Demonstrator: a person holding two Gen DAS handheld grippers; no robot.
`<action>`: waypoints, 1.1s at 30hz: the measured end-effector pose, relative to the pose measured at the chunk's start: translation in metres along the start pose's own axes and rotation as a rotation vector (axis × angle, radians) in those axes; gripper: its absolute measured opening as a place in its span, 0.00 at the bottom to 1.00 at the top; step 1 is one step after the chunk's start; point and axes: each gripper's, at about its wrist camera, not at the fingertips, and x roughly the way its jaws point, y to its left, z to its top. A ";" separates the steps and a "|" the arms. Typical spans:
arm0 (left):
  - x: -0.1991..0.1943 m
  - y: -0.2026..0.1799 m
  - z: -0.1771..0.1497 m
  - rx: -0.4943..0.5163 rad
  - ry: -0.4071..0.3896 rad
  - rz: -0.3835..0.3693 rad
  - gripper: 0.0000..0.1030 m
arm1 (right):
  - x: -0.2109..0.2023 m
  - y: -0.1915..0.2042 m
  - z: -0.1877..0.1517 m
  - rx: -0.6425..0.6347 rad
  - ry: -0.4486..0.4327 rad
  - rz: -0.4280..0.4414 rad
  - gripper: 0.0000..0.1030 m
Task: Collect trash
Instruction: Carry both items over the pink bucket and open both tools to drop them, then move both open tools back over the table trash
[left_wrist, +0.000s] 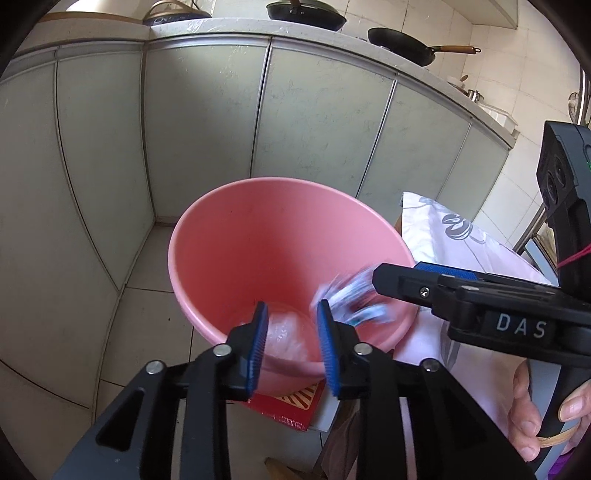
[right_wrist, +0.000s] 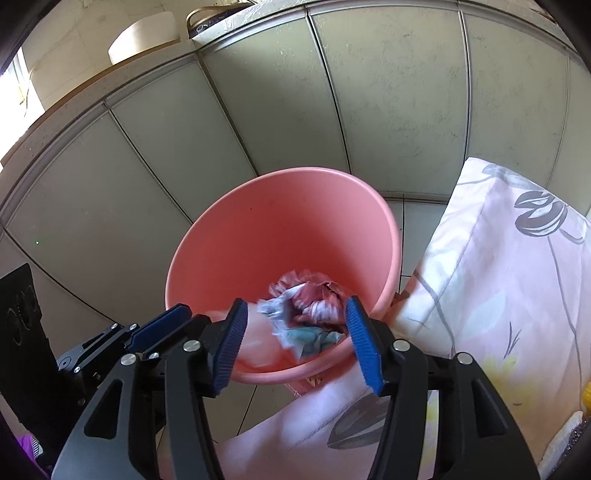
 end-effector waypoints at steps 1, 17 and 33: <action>0.000 0.000 0.001 -0.002 0.000 0.000 0.27 | -0.001 0.000 0.000 0.000 -0.001 -0.002 0.56; -0.038 -0.020 0.009 0.024 -0.059 -0.036 0.27 | -0.070 -0.001 -0.022 -0.004 -0.117 -0.018 0.57; -0.079 -0.066 0.012 0.086 -0.112 -0.128 0.27 | -0.155 -0.014 -0.058 0.009 -0.243 -0.079 0.57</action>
